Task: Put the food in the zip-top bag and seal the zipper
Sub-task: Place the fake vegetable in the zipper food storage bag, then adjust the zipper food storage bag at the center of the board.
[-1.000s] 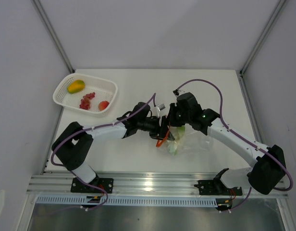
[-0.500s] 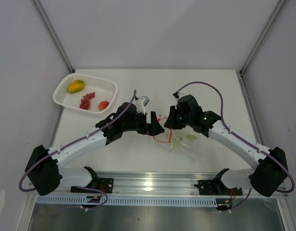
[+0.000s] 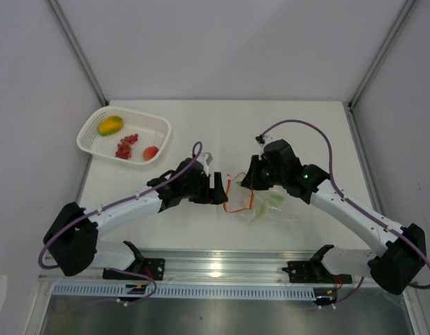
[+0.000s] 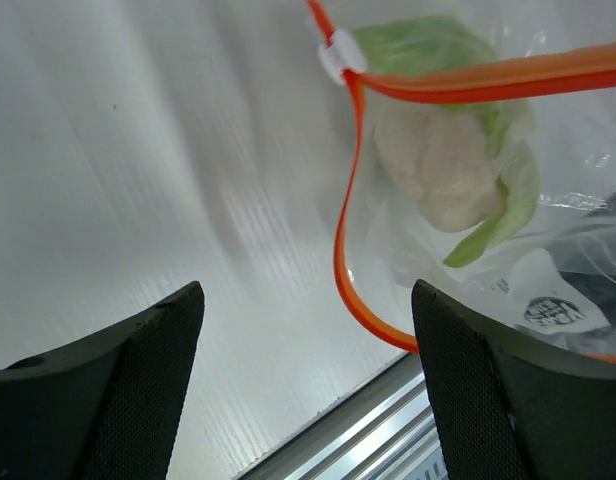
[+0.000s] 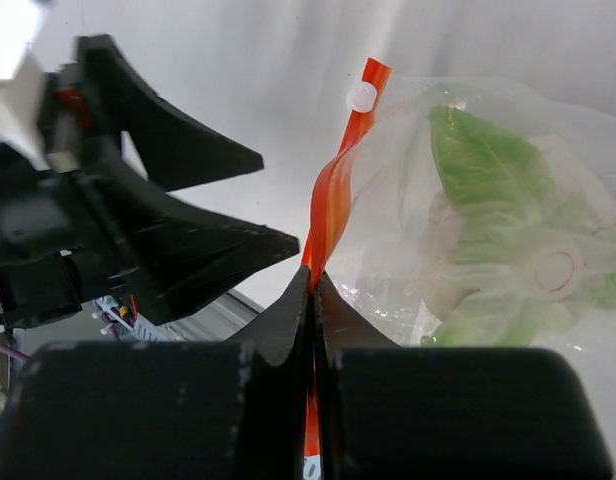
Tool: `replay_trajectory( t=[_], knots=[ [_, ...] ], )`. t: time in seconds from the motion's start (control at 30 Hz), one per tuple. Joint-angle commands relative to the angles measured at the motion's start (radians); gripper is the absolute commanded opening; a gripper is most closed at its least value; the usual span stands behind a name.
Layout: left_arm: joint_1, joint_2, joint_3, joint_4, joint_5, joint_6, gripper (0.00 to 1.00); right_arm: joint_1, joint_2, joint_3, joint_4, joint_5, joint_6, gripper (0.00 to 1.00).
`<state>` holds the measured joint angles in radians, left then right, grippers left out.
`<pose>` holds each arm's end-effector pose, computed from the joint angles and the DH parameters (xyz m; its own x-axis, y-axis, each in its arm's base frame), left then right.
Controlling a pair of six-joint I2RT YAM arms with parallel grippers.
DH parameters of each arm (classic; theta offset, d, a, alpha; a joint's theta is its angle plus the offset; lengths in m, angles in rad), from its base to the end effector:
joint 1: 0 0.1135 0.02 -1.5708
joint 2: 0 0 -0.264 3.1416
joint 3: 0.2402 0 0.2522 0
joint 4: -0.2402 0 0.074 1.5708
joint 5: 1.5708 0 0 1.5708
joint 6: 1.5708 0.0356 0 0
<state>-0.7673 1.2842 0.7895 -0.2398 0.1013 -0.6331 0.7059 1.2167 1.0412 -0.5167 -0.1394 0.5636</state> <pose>0.1923 -0.1905 0.2299 -0.8295 -0.0177 -0.5582 0.3149 0.8106 -0.4937 0.1979 0.1752 0.3077 -0.7973 0.0156 -0.6034 -0.3524 0.7996 0.4862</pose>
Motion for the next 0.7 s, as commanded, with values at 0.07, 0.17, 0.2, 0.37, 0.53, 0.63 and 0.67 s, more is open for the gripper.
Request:
replay_trajectory(
  t=[0.07,0.17,0.2,0.37,0.53,0.63,0.67],
  knots=[
    [0.010,0.081,-0.021,0.100,0.116,-0.072,0.80,0.006,-0.054,0.029,-0.016,0.009,-0.013,0.00],
    [0.011,0.139,0.003,0.129,0.159,-0.088,0.70,0.007,-0.060,0.028,-0.022,0.009,-0.011,0.00],
    [0.011,0.165,0.010,0.140,0.170,-0.089,0.67,0.006,-0.059,0.026,-0.022,0.009,-0.013,0.00],
    [0.013,0.225,0.039,0.233,0.288,-0.135,0.44,0.007,-0.072,0.010,-0.019,0.014,-0.024,0.00],
    [0.011,0.212,0.062,0.274,0.339,-0.145,0.07,0.007,-0.066,0.006,-0.057,0.070,-0.037,0.00],
    [0.011,0.165,0.097,0.234,0.340,-0.103,0.01,0.007,-0.074,0.003,-0.075,0.121,-0.056,0.00],
    [0.011,0.143,0.105,0.212,0.351,-0.094,0.01,0.006,-0.075,0.005,-0.080,0.132,-0.062,0.00]
  ],
)
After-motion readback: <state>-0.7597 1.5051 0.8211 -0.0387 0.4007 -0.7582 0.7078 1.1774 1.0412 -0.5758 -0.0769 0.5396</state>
